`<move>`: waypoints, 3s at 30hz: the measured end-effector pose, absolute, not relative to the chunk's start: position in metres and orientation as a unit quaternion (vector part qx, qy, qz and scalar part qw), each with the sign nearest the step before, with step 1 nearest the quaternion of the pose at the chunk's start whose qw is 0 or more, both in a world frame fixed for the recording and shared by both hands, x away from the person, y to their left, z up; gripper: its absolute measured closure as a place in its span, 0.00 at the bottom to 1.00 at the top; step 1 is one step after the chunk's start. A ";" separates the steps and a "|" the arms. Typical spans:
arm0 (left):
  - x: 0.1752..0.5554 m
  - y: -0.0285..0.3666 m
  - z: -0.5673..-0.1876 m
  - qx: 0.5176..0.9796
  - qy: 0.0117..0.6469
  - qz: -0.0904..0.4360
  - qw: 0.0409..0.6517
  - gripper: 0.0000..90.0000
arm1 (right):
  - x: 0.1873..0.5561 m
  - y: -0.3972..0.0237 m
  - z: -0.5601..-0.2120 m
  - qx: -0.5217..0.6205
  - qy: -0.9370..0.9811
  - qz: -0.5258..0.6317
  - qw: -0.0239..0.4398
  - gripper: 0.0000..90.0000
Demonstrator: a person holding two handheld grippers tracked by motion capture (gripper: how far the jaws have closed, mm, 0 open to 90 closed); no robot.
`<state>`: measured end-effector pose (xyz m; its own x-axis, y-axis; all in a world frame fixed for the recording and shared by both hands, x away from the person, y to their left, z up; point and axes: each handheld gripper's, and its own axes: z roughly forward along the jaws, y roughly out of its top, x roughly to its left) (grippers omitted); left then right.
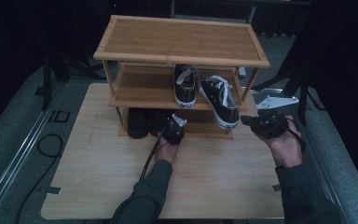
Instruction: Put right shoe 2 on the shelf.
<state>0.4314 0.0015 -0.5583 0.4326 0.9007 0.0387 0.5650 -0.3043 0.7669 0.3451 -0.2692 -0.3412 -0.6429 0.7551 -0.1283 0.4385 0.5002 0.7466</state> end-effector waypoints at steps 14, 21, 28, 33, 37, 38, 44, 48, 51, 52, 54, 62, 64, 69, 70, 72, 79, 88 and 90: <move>0.431 0.001 -0.558 0.770 0.476 0.240 0.349 1.00 | 0.327 -0.259 -0.349 0.335 0.850 0.346 0.214 1.00; 0.431 0.001 -0.558 0.770 0.476 0.241 0.349 1.00 | 0.324 -0.255 -0.349 0.326 0.854 0.346 0.213 1.00; 0.431 0.001 -0.558 0.770 0.477 0.241 0.349 1.00 | 0.326 -0.253 -0.347 0.324 0.852 0.353 0.213 1.00; 0.431 0.001 -0.558 0.770 0.477 0.241 0.349 1.00 | 0.326 -0.253 -0.347 0.325 0.850 0.356 0.212 1.00; 0.431 0.001 -0.558 0.770 0.477 0.240 0.349 1.00 | 0.326 -0.253 -0.347 0.324 0.850 0.358 0.213 1.00; 0.431 0.001 -0.558 0.770 0.477 0.240 0.349 1.00 | 0.326 -0.253 -0.347 0.323 0.849 0.359 0.213 1.00; 0.431 0.001 -0.558 0.770 0.478 0.240 0.349 1.00 | 0.328 -0.251 -0.345 0.320 0.847 0.368 0.209 1.00; 0.431 0.002 -0.558 0.769 0.479 0.238 0.351 1.00 | 0.332 -0.249 -0.345 0.318 0.849 0.372 0.201 1.00; 0.431 0.002 -0.558 0.769 0.478 0.238 0.351 1.00 | 0.334 -0.249 -0.346 0.318 0.848 0.375 0.197 1.00; 0.431 0.002 -0.558 0.769 0.478 0.238 0.351 1.00 | 0.334 -0.248 -0.346 0.318 0.848 0.376 0.195 1.00; 0.431 0.002 -0.558 0.769 0.479 0.238 0.351 1.00 | 0.336 -0.248 -0.346 0.317 0.848 0.377 0.195 1.00; 0.432 0.001 -0.558 0.768 0.480 0.238 0.351 1.00 | 0.341 -0.246 -0.347 0.317 0.847 0.383 0.188 1.00; 0.432 0.002 -0.558 0.767 0.481 0.238 0.351 1.00 | 0.343 -0.246 -0.347 0.319 0.846 0.384 0.188 1.00; 0.432 0.001 -0.558 0.767 0.481 0.238 0.351 1.00 | 0.345 -0.246 -0.348 0.321 0.843 0.388 0.188 1.00; 0.432 0.002 -0.558 0.767 0.481 0.237 0.351 1.00 | 0.345 -0.245 -0.348 0.321 0.843 0.389 0.187 1.00; 0.432 0.002 -0.558 0.767 0.482 0.235 0.352 1.00 | 0.346 -0.243 -0.349 0.319 0.843 0.391 0.185 1.00; 0.433 0.003 -0.558 0.763 0.487 0.228 0.360 1.00 | 0.349 -0.233 -0.348 0.312 0.844 0.398 0.180 1.00; 0.433 0.004 -0.558 0.766 0.485 0.227 0.356 1.00 | 0.354 -0.227 -0.348 0.309 0.843 0.402 0.178 1.00; 0.432 0.003 -0.558 0.766 0.485 0.227 0.356 1.00 | 0.355 -0.225 -0.349 0.309 0.842 0.405 0.177 1.00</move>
